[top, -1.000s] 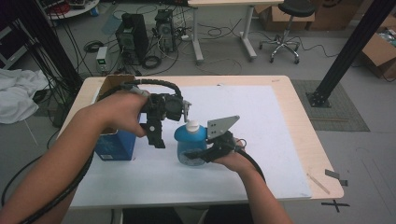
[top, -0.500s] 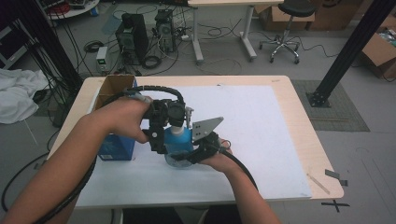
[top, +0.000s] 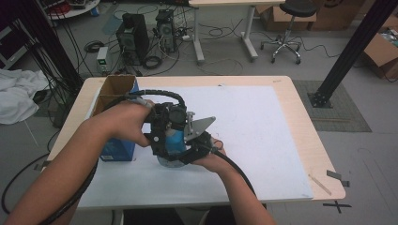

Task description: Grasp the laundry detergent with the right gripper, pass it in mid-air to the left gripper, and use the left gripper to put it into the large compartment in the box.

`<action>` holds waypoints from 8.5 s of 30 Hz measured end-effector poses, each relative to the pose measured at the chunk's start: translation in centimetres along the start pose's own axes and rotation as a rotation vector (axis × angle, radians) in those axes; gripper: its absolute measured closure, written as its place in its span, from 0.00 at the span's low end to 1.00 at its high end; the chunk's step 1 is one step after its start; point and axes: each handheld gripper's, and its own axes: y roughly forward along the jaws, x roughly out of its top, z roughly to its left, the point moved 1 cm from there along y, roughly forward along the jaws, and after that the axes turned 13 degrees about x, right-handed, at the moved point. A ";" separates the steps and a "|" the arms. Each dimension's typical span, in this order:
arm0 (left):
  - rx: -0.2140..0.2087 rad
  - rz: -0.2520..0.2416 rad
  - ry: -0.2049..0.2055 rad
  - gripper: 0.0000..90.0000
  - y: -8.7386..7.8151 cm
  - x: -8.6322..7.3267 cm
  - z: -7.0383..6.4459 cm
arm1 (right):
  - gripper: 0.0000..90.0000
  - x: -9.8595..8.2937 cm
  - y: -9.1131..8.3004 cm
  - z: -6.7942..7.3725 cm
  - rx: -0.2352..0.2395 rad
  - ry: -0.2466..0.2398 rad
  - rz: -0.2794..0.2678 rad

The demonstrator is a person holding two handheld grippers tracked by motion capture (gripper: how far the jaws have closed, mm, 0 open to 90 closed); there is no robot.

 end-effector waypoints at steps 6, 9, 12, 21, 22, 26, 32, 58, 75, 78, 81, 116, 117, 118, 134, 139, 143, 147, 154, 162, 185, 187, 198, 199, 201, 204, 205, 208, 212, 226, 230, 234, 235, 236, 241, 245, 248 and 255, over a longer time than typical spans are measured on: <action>0.009 0.002 0.001 0.03 0.2 -0.1 -0.2 | 0.51 0.1 0.2 0.0 0.000 0.010 0.002; 0.013 0.004 -0.002 0.05 0.3 -0.1 -0.1 | 0.51 0.1 0.2 0.0 -0.003 0.010 0.001; 0.015 0.012 -0.001 0.08 0.3 -0.2 -0.1 | 0.51 0.1 0.2 -0.1 -0.007 0.005 -0.004; 0.016 0.005 0.004 0.17 0.5 -0.1 -0.2 | 0.51 0.0 0.4 0.0 -0.016 0.020 0.000; 0.020 0.012 0.002 0.18 0.5 -0.1 -0.2 | 0.51 0.0 0.4 -0.1 -0.017 0.015 0.005; 0.025 0.027 0.005 0.19 0.5 -0.1 -0.2 | 0.51 0.0 0.5 -0.1 -0.017 0.014 0.005; 0.039 0.019 -0.001 0.24 0.4 0.0 -0.2 | 0.51 -0.1 0.3 -0.1 -0.019 0.006 -0.008; 0.069 0.034 0.012 0.40 0.5 0.3 -0.4 | 0.51 -0.2 0.1 -0.1 -0.029 -0.002 -0.012; 0.079 0.046 0.005 0.44 0.2 1.0 -0.5 | 0.48 -0.2 -0.4 0.3 -0.059 -0.019 0.002; 0.073 0.046 -0.002 0.44 -0.1 1.2 -0.2 | 0.46 -0.1 -0.7 0.5 -0.065 -0.042 -0.014; 0.066 0.045 -0.011 0.44 -0.5 1.3 0.1 | 0.41 0.0 -1.1 0.6 -0.090 -0.058 -0.011; 0.009 0.157 -0.411 0.43 -7.7 -4.6 5.8 | 0.00 0.1 -8.5 1.0 -0.090 0.090 0.436; 0.018 0.161 -0.442 0.43 -8.2 -4.8 5.9 | 0.00 0.1 -8.8 1.1 -0.092 0.091 0.457; 0.028 0.164 -0.473 0.43 -8.7 -5.1 6.1 | 0.00 0.2 -9.1 1.1 -0.090 0.094 0.475; 0.025 0.297 -0.950 0.43 -13.6 -9.4 8.1 | 0.00 1.4 -11.8 2.0 -0.079 0.047 0.654; 0.003 0.347 -1.090 0.43 -14.0 -11.4 8.7 | 0.00 0.9 -12.0 2.0 -0.063 0.065 0.703; 0.004 0.385 -1.194 0.43 -14.2 -12.8 9.2 | 0.00 0.3 -12.4 2.0 -0.060 0.078 0.720; -0.008 0.415 -1.293 0.43 -14.4 -14.2 9.8 | 0.00 -0.1 -12.9 2.2 -0.059 0.095 0.738; -0.005 0.421 -1.416 0.43 -14.6 -15.9 10.7 | 0.00 -0.8 -13.8 2.4 -0.060 0.124 0.758; 0.022 0.441 -1.494 0.43 -13.9 -17.1 11.1 | 0.00 -1.1 -14.4 2.6 -0.076 0.132 0.760; -0.029 0.444 -1.506 0.43 -3.8 -18.4 10.0 | 0.00 -1.1 -14.0 3.0 -0.080 0.128 0.746; -0.031 0.453 -1.499 0.43 -2.8 -18.4 9.8 | 0.00 -1.2 -14.0 3.1 -0.080 0.127 0.748; -0.068 0.459 -1.495 0.43 2.1 -18.9 8.8 | 0.00 -1.3 -13.9 3.1 -0.083 0.128 0.747; -0.069 0.456 -1.499 0.43 2.4 -18.9 8.7 | 0.00 -1.3 -13.9 3.1 -0.081 0.128 0.746; -0.074 0.461 -1.501 0.43 3.0 -19.1 8.6 | 0.00 -1.3 -13.8 3.1 -0.081 0.127 0.749; -0.066 0.461 -1.503 0.43 3.9 -19.2 8.3 | 0.00 -1.3 -13.7 3.1 -0.080 0.124 0.749; -0.066 0.461 -1.501 0.43 4.1 -19.2 8.3 | 0.00 -1.3 -13.7 3.1 -0.079 0.124 0.749; -0.061 0.466 -1.502 0.43 4.8 -19.2 8.1 | 0.00 -1.4 -13.8 3.1 -0.080 0.127 0.749; -0.055 0.471 -1.494 0.43 5.4 -19.3 7.9 | 0.00 -1.4 -13.8 3.1 -0.080 0.128 0.750; -0.029 0.466 -1.491 0.43 6.0 -19.4 7.4 | 0.00 -1.6 -13.6 2.9 -0.077 0.132 0.748; -0.016 0.455 -1.488 0.42 6.0 -19.3 7.3 | 0.00 -1.5 -13.5 2.9 -0.077 0.129 0.746; -0.012 0.449 -1.486 0.42 6.0 -19.4 7.1 | 0.00 -1.4 -13.6 3.0 -0.080 0.126 0.746; -0.007 0.445 -1.486 0.42 5.9 -19.4 7.1 | 0.00 -1.5 -13.6 3.0 -0.080 0.128 0.744; -0.006 0.446 -1.486 0.42 6.0 -19.4 7.1 | 0.00 -1.5 -13.6 3.0 -0.083 0.130 0.746; -0.005 0.447 -1.477 0.36 5.8 -19.0 7.2 | 0.00 -1.6 -13.6 3.1 -0.083 0.128 0.750; 0.004 0.459 -1.469 0.34 5.6 -18.8 7.2 | 0.00 -1.6 -13.6 3.2 -0.085 0.126 0.748; 0.004 0.456 -1.461 0.32 5.2 -18.6 7.3 | 0.00 -1.6 -13.5 3.2 -0.085 0.126 0.747; 0.026 0.455 -1.450 0.32 3.9 -18.5 7.4 | 0.00 -1.7 -13.5 3.2 -0.087 0.123 0.747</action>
